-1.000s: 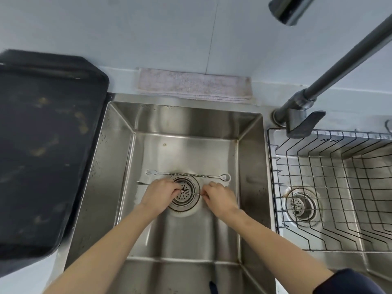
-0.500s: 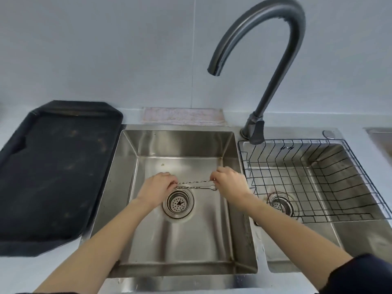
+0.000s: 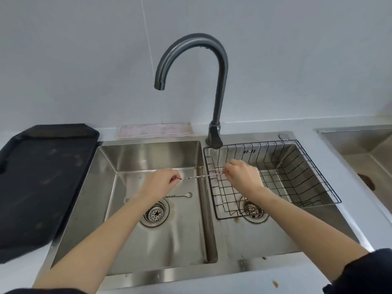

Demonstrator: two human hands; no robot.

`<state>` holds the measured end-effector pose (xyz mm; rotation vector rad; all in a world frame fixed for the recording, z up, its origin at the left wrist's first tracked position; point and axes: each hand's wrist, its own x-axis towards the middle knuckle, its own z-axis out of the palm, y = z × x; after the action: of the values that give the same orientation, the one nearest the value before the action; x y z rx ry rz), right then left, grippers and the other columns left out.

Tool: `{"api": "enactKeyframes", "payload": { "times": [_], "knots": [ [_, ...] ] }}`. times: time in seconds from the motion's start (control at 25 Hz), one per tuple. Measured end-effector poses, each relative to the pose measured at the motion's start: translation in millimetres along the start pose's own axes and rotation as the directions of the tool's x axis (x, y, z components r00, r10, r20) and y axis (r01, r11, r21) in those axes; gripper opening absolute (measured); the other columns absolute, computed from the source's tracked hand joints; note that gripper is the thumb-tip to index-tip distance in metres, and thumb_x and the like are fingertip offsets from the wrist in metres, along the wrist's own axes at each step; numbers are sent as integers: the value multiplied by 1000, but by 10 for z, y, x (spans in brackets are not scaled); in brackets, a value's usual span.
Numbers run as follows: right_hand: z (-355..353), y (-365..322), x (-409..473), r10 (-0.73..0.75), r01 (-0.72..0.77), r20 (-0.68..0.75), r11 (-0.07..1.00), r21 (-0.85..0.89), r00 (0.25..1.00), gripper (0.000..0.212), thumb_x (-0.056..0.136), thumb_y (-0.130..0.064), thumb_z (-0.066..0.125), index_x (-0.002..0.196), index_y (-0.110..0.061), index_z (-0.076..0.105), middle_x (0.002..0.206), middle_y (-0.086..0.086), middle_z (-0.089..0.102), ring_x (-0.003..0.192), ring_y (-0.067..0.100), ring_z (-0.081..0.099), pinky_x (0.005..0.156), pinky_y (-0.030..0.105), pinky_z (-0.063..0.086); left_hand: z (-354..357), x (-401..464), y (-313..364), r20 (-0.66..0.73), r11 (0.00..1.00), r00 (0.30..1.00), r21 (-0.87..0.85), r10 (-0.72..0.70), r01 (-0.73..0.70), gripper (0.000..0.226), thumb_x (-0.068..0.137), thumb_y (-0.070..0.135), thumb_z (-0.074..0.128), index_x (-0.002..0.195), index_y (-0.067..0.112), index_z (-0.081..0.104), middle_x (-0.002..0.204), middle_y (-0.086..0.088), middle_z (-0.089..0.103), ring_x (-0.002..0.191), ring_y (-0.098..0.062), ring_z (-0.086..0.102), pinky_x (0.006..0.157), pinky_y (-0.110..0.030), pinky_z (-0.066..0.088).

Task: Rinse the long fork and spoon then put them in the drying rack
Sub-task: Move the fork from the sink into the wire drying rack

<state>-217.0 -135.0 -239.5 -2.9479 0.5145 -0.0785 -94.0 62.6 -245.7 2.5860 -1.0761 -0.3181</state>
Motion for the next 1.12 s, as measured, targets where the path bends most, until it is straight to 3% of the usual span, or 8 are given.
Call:
{"api": "enactKeyframes", "payload": {
  "times": [0.28,0.6,0.76,1.12],
  "knots": [
    [-239,900,-190,10,-10,2,997,-71,1000,24,96,-16,44,110,-16,63,112,3,65,105,24,60,72,33,49,245,267,870,-8,998,999,-10,54,-54,24,91,24,50,106,16,65,108,-2,69,99,-20,63,84,-34,50],
    [-205,1748,-58,15,-6,97,996,-88,995,24,96,-15,42,109,-14,63,112,4,63,106,24,58,68,34,45,650,699,1512,30,999,998,7,-51,51,21,91,25,49,103,19,65,107,1,68,101,-17,61,85,-32,49],
    [-34,1995,69,24,-18,161,999,-36,987,24,97,-17,43,111,-16,62,112,4,63,108,23,56,74,36,48,834,889,1638,76,994,991,27,-106,104,21,92,23,47,103,18,64,107,0,67,100,-16,61,79,-27,46],
    [430,2242,280,40,-54,294,998,40,955,24,94,-8,44,111,-13,60,116,5,61,111,24,54,78,33,47,1276,1269,1530,222,981,956,85,-191,176,20,93,20,45,103,16,61,107,-1,66,101,-17,59,81,-31,48]
  ]
}}
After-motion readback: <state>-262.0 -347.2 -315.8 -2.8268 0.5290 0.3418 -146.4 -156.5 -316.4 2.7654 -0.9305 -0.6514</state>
